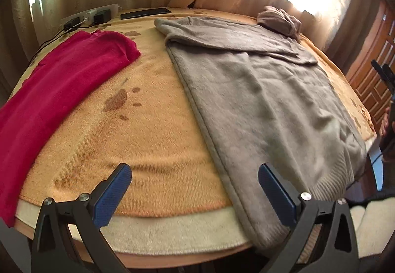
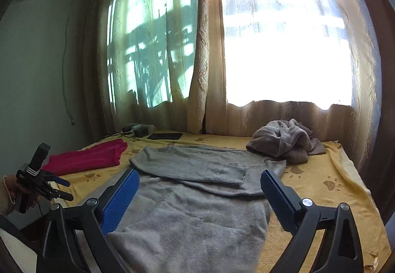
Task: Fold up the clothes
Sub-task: 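Grasp the sweater side edge with the left gripper and lift it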
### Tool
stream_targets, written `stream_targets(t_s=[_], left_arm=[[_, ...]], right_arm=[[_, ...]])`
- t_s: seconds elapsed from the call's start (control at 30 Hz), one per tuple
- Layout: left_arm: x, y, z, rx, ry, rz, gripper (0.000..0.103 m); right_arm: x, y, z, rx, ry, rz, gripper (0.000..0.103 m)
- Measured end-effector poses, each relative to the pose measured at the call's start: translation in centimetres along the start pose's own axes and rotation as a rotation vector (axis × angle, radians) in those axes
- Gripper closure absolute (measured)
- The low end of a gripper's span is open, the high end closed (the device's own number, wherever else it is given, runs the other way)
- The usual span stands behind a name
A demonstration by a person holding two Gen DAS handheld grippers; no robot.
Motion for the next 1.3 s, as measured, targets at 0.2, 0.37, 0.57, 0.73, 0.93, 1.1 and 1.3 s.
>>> stream_targets(t_s=[0.2, 0.37, 0.57, 0.73, 0.93, 1.1, 1.3], left_arm=[[-1.2, -4.6, 1.8, 0.199, 0.046, 0.0, 0.0], [-1.3, -8.6, 4.1, 0.525, 0.202, 0.074, 0.0], [-1.5, -12.8, 5.8, 0.87, 0.298, 0.211, 0.0], [0.0, -14.6, 7.1, 1.028, 0.372, 0.335, 0.0], [2.1, -16.5, 8.4, 1.172, 0.411, 0.391, 0.004], [2.5, -16.3, 9.2, 1.179, 0.377, 0.347, 0.051], [0.9, -15.7, 9.8, 1.148, 0.291, 0.298, 0.066]], right_arm=[[1.7, -1.3, -9.2, -0.157, 0.238, -0.067, 0.002], [2.1, -2.4, -15.0, -0.332, 0.29, -0.104, 0.002], [2.0, -2.9, -17.3, -0.452, 0.269, -0.113, 0.002], [2.1, -2.7, -17.0, -0.407, 0.272, -0.114, 0.002], [1.5, -2.5, -15.6, -0.339, 0.256, -0.119, 0.002], [1.7, -2.7, -13.9, -0.248, 0.266, -0.129, 0.002], [1.7, -2.8, -12.9, -0.194, 0.267, -0.124, 0.002]])
Point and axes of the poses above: each gripper's, at about its wrist camera, not at the fingertips, and x roughly the way its jaws point, z to its right, y to its top, the point moved 1 cm from there along x, roughly the way its jaws point, and after that the axes turned 15 degrees about -x, right-handed, at the moved point
